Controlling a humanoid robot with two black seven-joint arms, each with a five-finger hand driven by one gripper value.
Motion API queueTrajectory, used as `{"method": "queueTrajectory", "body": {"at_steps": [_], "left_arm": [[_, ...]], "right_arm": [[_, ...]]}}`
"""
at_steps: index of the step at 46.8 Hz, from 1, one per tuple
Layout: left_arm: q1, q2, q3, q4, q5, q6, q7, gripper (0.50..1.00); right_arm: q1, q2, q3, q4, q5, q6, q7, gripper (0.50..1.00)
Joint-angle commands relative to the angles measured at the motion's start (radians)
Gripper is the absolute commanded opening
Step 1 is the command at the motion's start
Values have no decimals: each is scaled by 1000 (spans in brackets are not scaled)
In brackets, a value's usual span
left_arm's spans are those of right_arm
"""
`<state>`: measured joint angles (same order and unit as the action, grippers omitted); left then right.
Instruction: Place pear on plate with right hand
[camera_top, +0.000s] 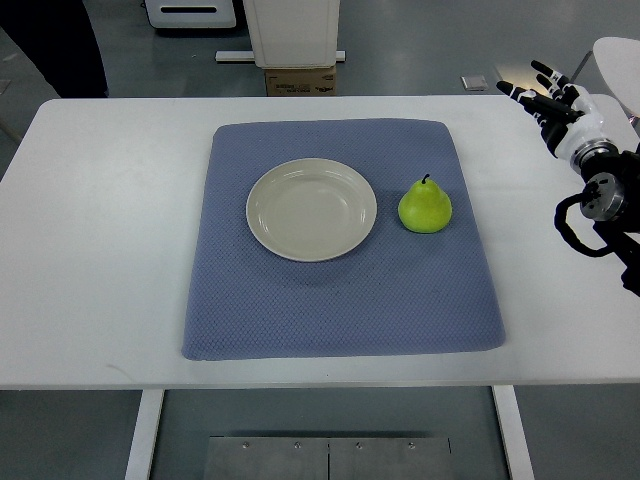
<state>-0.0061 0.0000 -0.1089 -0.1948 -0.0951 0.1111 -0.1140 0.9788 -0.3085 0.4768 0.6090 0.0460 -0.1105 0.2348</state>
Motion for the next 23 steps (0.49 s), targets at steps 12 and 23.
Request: {"method": "queueTrajectory", "body": {"at_steps": [12, 23], "left_arm": [[0, 0, 0, 0, -6, -4, 0, 1000], [0, 0, 0, -2, -3, -5, 0, 1000]], "right_arm": [[-2, 2, 0, 0, 0, 0, 1, 1000], [0, 2, -1, -2, 0, 0, 0, 1000]]}}
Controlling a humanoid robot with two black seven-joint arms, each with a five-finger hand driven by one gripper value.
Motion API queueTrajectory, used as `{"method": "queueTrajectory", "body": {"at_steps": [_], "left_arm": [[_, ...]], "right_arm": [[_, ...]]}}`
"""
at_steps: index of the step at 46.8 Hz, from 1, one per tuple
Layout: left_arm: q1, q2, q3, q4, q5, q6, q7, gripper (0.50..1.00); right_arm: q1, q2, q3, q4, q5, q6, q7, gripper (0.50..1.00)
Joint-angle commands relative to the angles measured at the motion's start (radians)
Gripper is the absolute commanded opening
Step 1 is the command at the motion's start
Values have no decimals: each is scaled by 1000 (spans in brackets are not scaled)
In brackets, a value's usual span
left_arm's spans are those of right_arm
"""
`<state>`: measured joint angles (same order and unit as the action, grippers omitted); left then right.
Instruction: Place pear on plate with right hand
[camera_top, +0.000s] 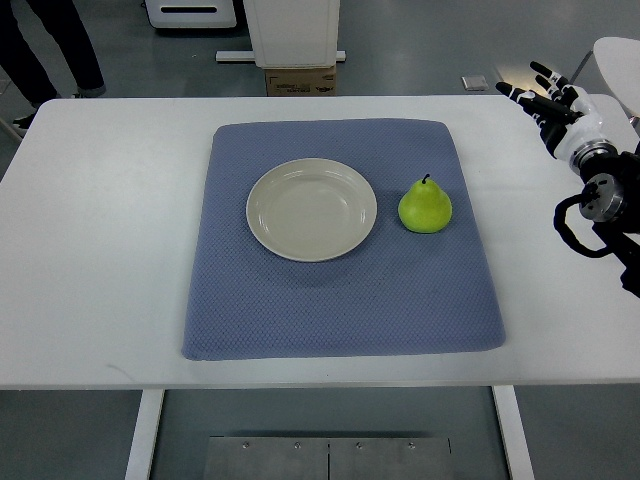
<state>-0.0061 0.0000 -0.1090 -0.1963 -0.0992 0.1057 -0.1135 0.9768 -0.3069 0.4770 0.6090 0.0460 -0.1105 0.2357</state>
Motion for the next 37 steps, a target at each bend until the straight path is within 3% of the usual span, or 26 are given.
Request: {"method": "queueTrajectory", "body": {"at_steps": [1, 23, 37], "left_arm": [[0, 0, 0, 1, 1, 0, 0, 1000], [-2, 0, 0, 1, 1, 0, 0, 1000], [-2, 0, 0, 1, 1, 0, 0, 1000]], "right_arm": [[2, 0, 0, -2, 0, 0, -1, 1000], [0, -1, 0, -11, 0, 3, -1, 1000], [-55, -9, 2, -11, 0, 83, 13, 1000]]}}
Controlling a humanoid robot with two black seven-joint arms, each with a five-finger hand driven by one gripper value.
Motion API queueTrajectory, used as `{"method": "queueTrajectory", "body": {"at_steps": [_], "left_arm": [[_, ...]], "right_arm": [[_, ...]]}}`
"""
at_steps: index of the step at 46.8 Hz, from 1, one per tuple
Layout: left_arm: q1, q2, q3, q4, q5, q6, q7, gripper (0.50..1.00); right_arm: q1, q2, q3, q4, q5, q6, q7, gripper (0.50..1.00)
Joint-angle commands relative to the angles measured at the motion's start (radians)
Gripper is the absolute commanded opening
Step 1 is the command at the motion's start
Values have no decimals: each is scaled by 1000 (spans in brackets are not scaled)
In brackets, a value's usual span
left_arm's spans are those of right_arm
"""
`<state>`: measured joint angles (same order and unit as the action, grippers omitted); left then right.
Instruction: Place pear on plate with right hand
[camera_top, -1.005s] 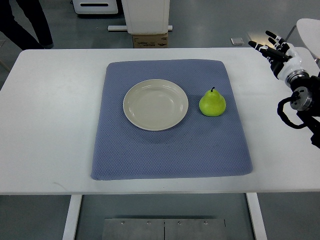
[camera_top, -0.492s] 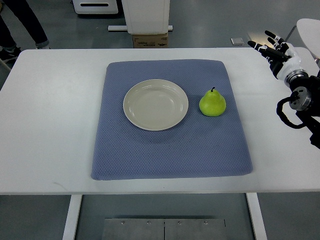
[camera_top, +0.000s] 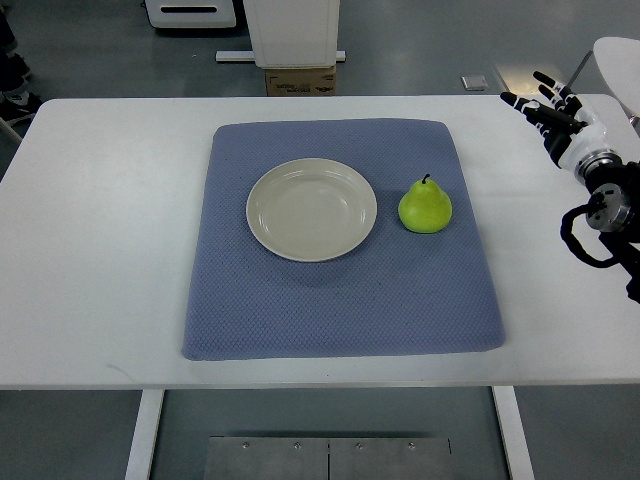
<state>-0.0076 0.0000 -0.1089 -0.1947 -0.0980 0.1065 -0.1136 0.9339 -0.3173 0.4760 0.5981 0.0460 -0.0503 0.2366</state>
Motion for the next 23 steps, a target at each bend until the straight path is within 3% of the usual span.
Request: {"method": "queueTrajectory", "body": {"at_steps": [1, 7, 9, 18, 23], "left_arm": [[0, 0, 0, 0, 0, -1, 0, 1000], [0, 0, 0, 0, 0, -1, 0, 1000], [0, 0, 0, 0, 0, -1, 0, 1000], [0, 0, 0, 0, 0, -1, 0, 1000], [0, 0, 0, 0, 0, -1, 0, 1000]], "right_arm": [[-15, 3, 1, 0, 0, 29, 26, 1000], [-24, 10, -7, 6, -2, 40, 202, 1000], [-23, 12, -7, 6, -2, 43, 234, 1000], [-12, 9, -13, 9, -3, 47, 227, 1000], [2, 9, -43, 9, -28, 44, 167, 993]]}}
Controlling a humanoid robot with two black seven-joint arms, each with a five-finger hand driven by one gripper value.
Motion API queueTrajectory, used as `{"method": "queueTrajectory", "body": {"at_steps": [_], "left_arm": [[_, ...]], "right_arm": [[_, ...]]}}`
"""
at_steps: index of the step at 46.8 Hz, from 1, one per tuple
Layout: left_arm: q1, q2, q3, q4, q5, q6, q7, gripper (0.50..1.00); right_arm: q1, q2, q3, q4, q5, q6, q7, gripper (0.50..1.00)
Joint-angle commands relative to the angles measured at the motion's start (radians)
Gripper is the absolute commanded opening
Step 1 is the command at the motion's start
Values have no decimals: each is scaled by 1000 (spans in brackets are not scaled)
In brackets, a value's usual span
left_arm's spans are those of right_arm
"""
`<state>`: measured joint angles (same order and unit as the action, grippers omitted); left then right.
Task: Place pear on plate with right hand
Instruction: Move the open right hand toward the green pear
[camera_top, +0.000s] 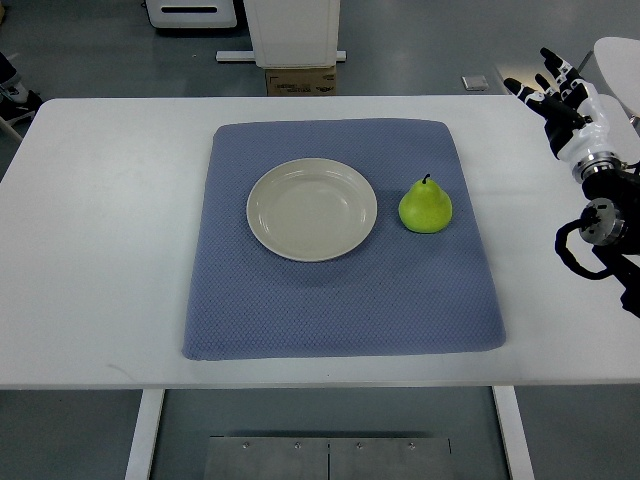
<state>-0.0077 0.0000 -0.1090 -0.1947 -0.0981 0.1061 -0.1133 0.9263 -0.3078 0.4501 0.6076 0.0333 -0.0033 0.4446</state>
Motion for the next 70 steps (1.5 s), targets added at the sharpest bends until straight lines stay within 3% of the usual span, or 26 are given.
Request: {"method": "queueTrajectory", "body": {"at_steps": [1, 5, 10, 18, 36, 43, 54, 70], "left_arm": [[0, 0, 0, 0, 0, 1, 0, 1000], [0, 0, 0, 0, 0, 0, 0, 1000], [0, 0, 0, 0, 0, 0, 0, 1000], [0, 0, 0, 0, 0, 0, 0, 1000], [0, 0, 0, 0, 0, 0, 0, 1000], [0, 0, 0, 0, 0, 1, 0, 1000], [0, 0, 0, 0, 0, 0, 0, 1000], [0, 0, 0, -2, 0, 0, 0, 1000]], "right_arm": [[11, -2, -22, 0, -16, -3, -61, 981], [14, -10, -34, 17, -18, -3, -136, 924], [14, -53, -40, 89, -19, -3, -159, 883], [14, -175, -42, 285, -21, -15, -161, 880], [3, -358, -194, 550, -230, -38, -139, 885], [5, -372, -270, 571, -285, -46, -138, 887], [13, -367, -379, 575, -369, -132, -141, 885], [83, -281, -491, 575, -403, -247, -144, 885]]}}
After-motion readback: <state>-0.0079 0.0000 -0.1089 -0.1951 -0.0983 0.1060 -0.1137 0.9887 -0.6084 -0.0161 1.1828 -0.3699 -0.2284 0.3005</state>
